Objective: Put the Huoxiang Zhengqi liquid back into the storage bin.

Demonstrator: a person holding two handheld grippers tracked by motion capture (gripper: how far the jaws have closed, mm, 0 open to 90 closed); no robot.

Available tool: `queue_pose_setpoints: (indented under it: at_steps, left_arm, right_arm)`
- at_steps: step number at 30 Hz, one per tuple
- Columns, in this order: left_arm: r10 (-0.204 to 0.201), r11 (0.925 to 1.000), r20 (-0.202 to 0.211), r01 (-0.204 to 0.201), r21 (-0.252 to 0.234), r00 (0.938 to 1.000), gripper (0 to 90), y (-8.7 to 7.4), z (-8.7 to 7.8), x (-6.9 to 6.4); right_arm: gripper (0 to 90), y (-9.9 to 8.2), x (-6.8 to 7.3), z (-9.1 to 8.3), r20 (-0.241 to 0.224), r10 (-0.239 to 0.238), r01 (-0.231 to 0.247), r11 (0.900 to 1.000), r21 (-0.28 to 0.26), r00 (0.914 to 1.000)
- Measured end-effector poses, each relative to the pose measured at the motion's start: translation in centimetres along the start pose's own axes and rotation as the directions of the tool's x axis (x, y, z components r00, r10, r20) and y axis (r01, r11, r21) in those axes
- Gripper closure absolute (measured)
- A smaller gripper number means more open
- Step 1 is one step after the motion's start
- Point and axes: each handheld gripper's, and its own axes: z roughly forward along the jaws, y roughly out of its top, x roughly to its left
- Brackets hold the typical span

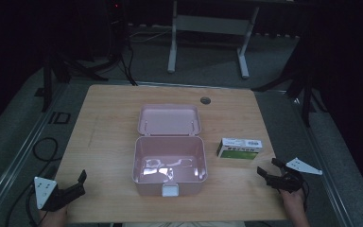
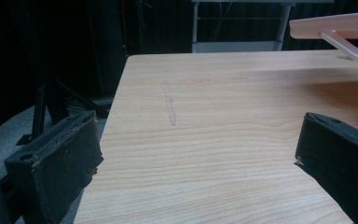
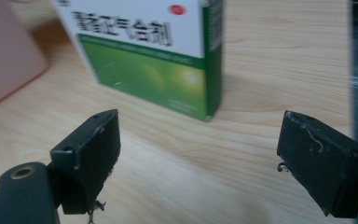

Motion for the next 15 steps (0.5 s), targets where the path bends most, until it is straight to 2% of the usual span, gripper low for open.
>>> queue_pose_setpoints:
  at_steps: [8, 10, 12, 14, 15]
  left_arm:
    - [-0.004, 1.0000, -0.002, 0.004, 0.000, 1.0000, 0.2, 0.04, -0.07, 0.04]
    - [-0.003, 1.0000, -0.002, 0.003, 0.001, 1.0000, 0.2, 0.05, -0.09, 0.03]
    - [-0.005, 1.0000, -0.001, 0.005, 0.000, 1.0000, 0.2, 0.06, -0.11, 0.05]
    - [-0.006, 1.0000, -0.001, 0.006, 0.002, 1.0000, 0.2, 0.07, -0.10, 0.05]
    - [-0.006, 1.0000, 0.000, 0.006, 0.002, 1.0000, 0.2, 0.07, -0.10, 0.05]
  right_arm:
    - [13.0, 0.08, -0.41, 0.14, 0.007, 0.038, -0.038, 0.9991, 0.019, 0.9992]
    - [12.9, 0.11, -0.43, 0.24, 0.024, 0.041, -0.042, 0.9985, 0.035, 0.9989]
    - [12.9, 0.14, -0.31, 0.36, 0.060, 0.035, -0.039, 0.9975, 0.059, 0.9975]
    - [12.9, 0.17, -0.18, 0.44, 0.087, 0.018, -0.025, 0.9965, 0.079, 0.9961]
    - [12.5, 0.15, -0.04, 0.41, 0.085, 0.006, -0.013, 0.9970, 0.076, 0.9964]
